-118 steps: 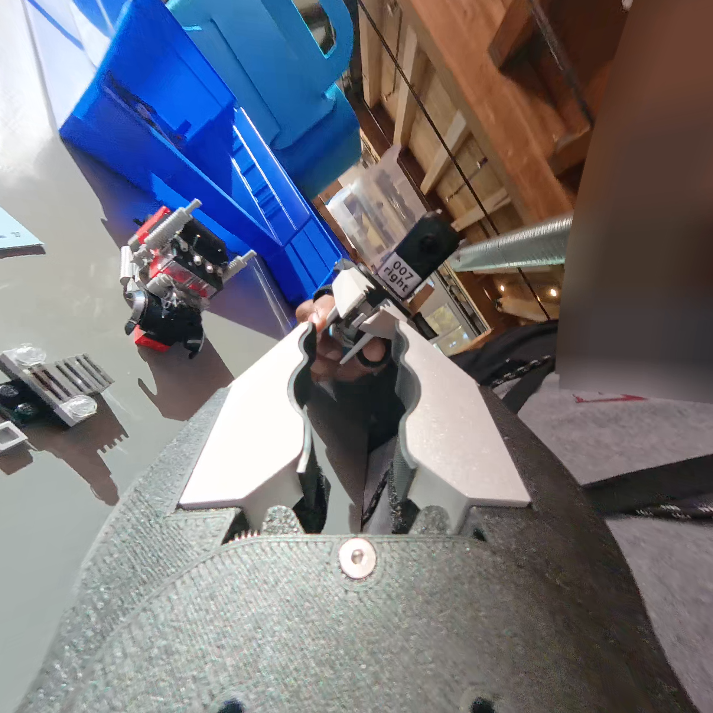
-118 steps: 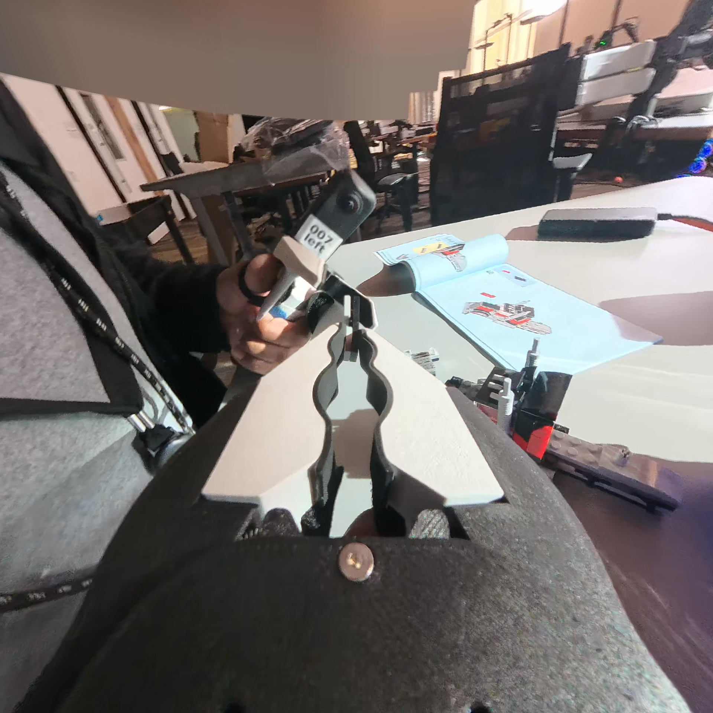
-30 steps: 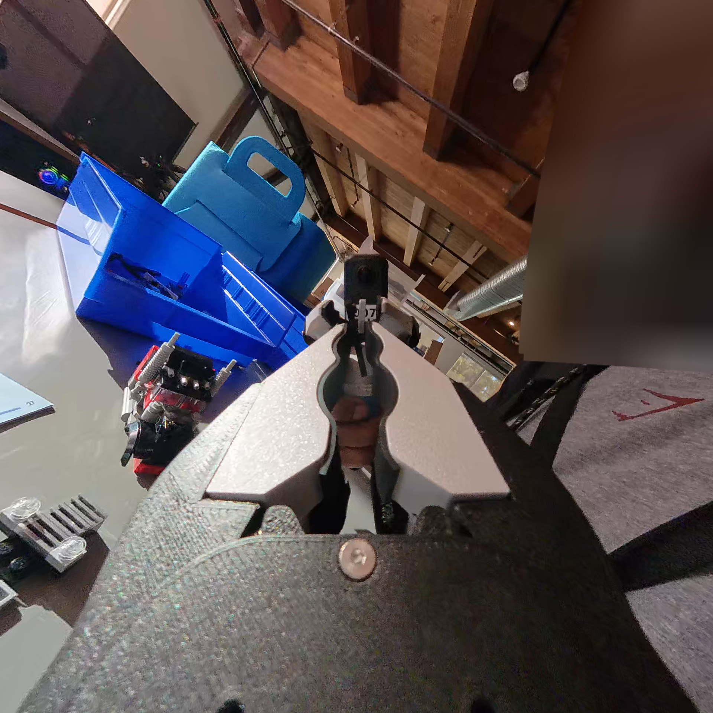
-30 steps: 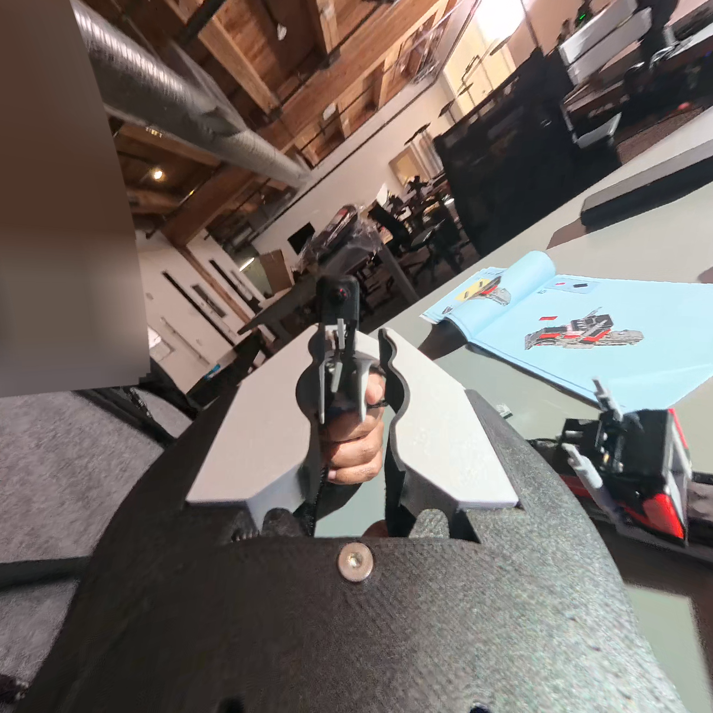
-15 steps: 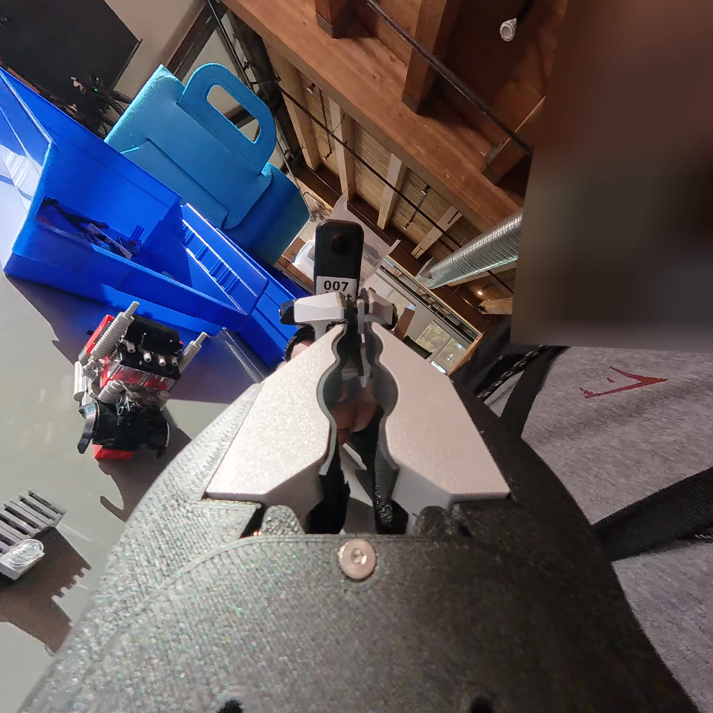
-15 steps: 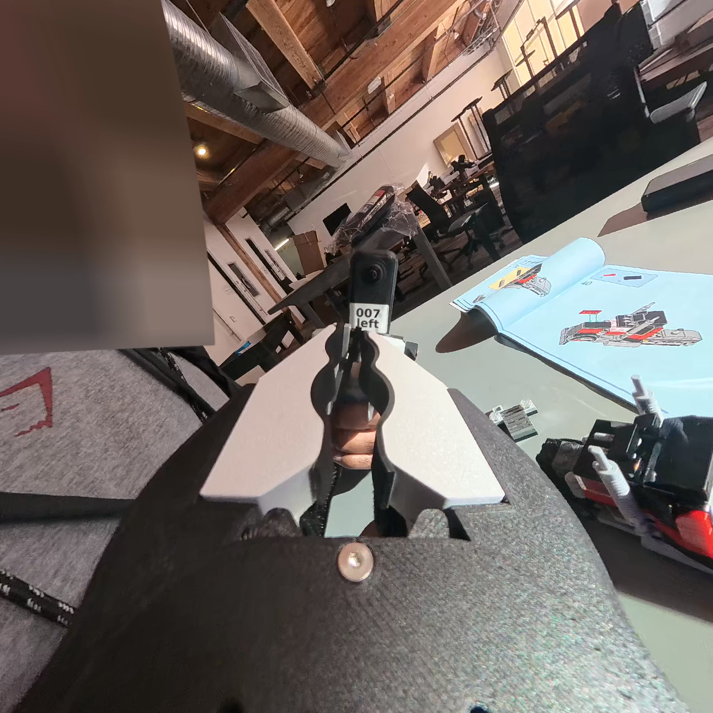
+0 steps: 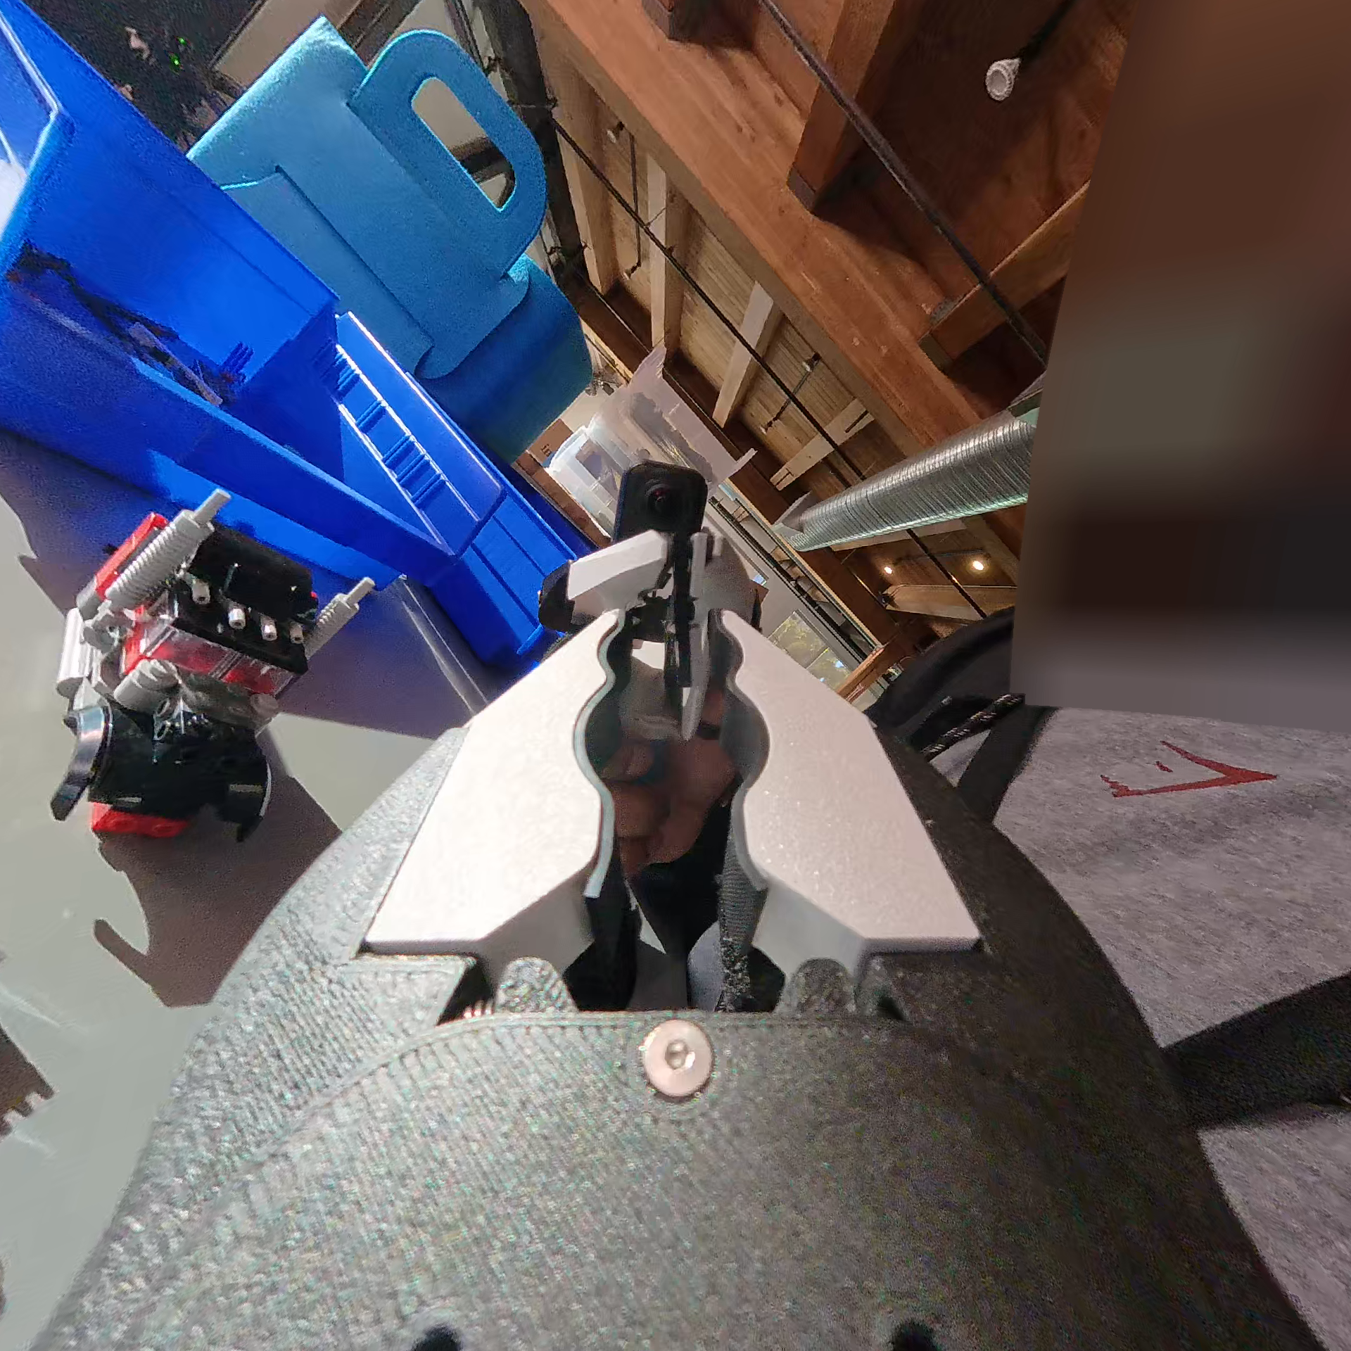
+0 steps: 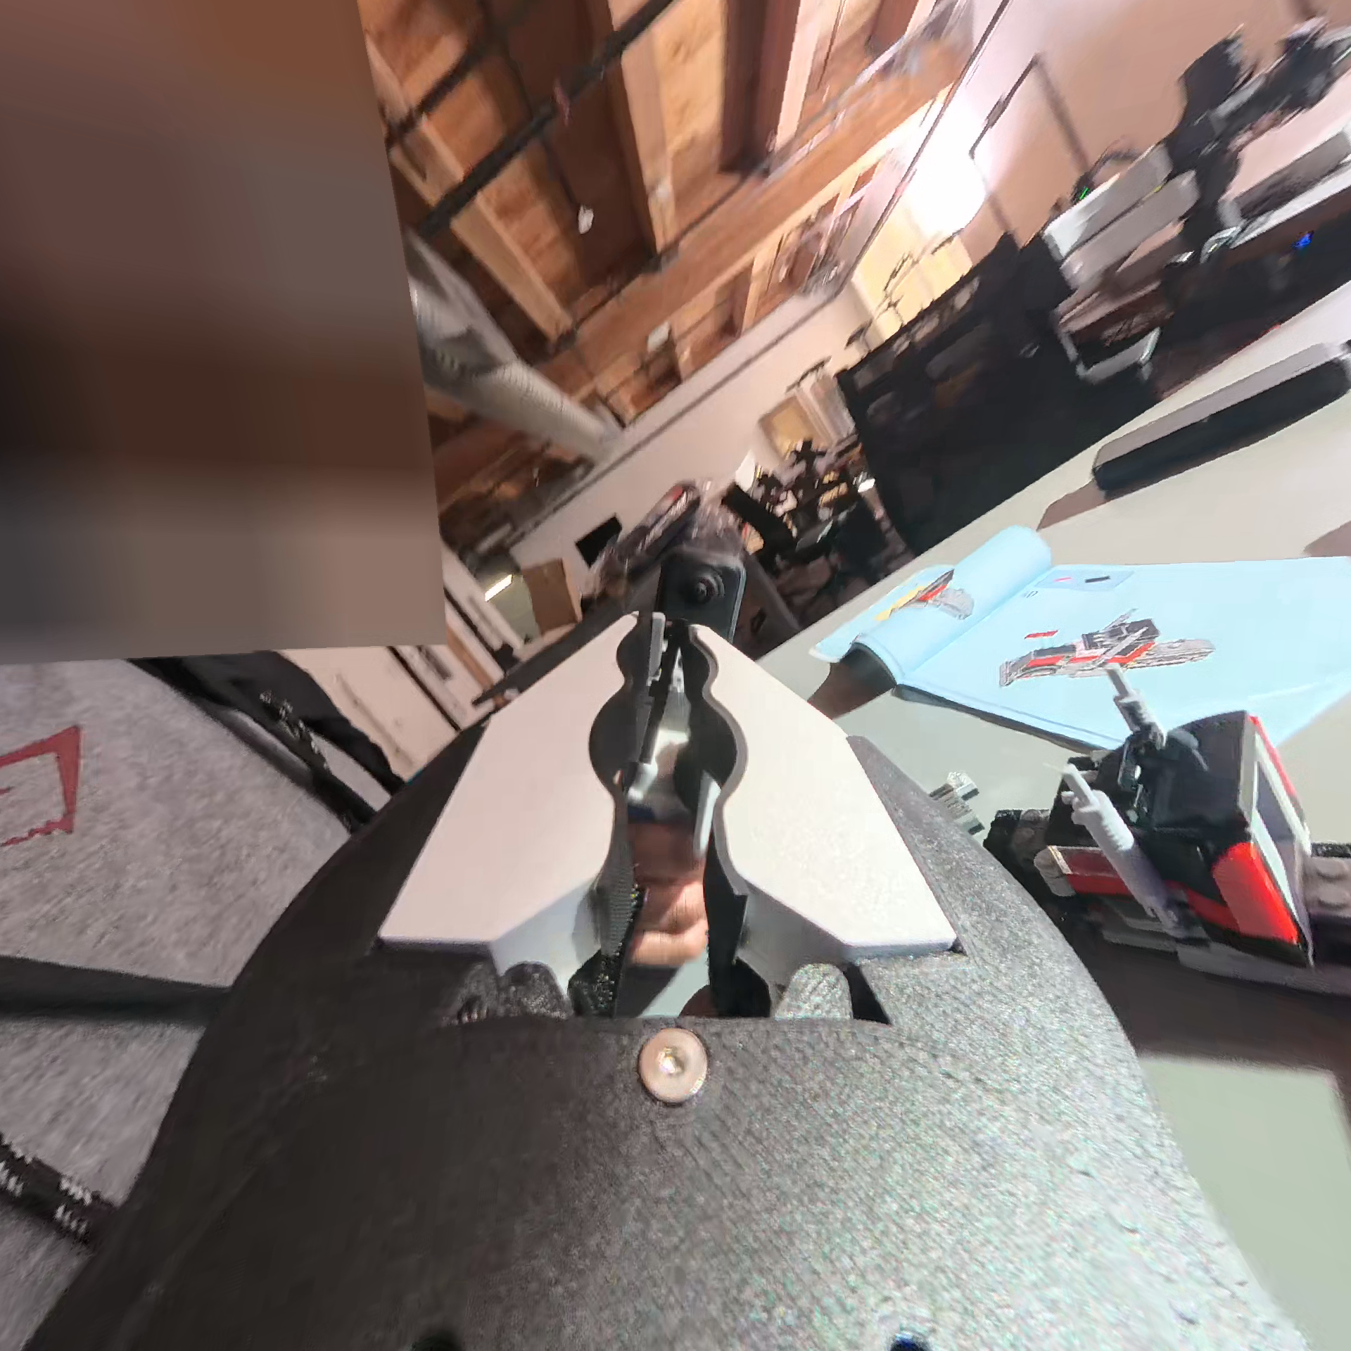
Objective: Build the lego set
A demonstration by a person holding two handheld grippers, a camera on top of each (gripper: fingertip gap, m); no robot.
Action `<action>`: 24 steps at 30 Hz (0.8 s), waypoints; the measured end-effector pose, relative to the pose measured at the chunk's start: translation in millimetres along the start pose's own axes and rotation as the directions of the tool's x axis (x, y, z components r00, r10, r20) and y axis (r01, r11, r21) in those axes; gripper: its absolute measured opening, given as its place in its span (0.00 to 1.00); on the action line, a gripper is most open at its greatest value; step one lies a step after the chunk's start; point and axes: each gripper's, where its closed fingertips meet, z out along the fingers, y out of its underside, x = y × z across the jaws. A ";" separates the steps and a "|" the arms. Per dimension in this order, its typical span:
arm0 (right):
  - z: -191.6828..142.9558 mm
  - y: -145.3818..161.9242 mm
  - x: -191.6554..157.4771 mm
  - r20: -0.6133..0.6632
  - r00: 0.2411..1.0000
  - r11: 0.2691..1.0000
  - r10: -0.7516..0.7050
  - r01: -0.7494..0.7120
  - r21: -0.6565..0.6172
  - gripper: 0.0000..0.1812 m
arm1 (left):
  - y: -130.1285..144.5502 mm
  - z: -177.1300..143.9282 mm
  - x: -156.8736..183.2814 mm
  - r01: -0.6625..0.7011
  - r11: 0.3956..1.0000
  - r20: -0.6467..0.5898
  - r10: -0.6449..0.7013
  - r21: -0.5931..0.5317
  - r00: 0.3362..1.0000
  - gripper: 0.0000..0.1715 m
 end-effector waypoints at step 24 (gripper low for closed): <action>-18.9 21.0 -0.1 0.043 0.996 0.986 0.081 -0.073 -0.148 0.04 | 32.2 6.9 -4.8 -0.090 0.911 0.129 0.154 -0.402 0.980 0.04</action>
